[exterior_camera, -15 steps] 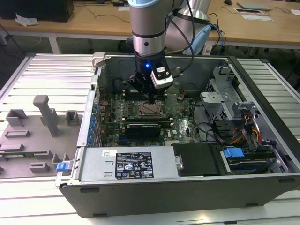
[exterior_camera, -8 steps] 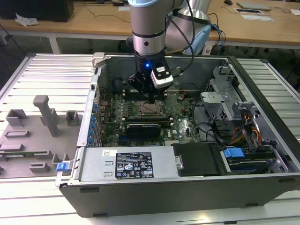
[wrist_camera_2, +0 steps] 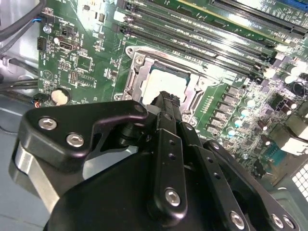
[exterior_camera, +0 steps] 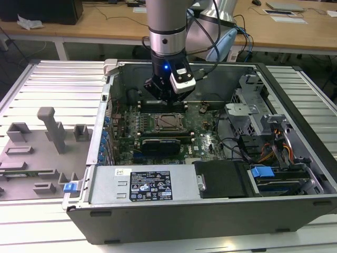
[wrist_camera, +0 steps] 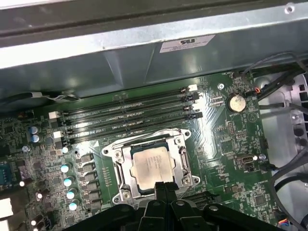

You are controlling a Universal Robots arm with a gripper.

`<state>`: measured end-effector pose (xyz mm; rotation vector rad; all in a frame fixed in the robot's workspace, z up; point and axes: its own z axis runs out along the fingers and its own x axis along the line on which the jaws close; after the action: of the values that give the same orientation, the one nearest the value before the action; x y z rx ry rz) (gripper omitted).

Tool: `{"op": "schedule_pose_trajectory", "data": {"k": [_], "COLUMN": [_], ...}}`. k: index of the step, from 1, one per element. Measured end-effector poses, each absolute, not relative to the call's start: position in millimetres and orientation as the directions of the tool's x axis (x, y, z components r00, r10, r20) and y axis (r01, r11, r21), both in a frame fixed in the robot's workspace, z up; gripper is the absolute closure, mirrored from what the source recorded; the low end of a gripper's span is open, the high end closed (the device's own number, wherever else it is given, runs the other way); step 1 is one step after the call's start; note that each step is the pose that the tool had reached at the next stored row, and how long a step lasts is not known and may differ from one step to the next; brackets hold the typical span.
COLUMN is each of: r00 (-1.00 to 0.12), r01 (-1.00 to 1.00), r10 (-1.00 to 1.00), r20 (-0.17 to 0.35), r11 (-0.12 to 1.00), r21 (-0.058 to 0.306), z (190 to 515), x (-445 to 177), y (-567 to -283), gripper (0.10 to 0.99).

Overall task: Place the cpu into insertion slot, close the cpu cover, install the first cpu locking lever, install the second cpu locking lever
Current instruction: 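Install the second cpu locking lever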

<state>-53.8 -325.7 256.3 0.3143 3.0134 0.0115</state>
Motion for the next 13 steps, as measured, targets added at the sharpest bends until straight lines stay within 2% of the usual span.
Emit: {"op": "schedule_pose_trajectory", "data": {"k": [13], "r00": [-0.972], "r01": [0.206], "r10": [0.206], "r20": [-0.110], "r11": [0.978], "r21": [0.019], "z": [256.2], "x": [-53.9], "y": [-341.8], "gripper": [0.980]}}
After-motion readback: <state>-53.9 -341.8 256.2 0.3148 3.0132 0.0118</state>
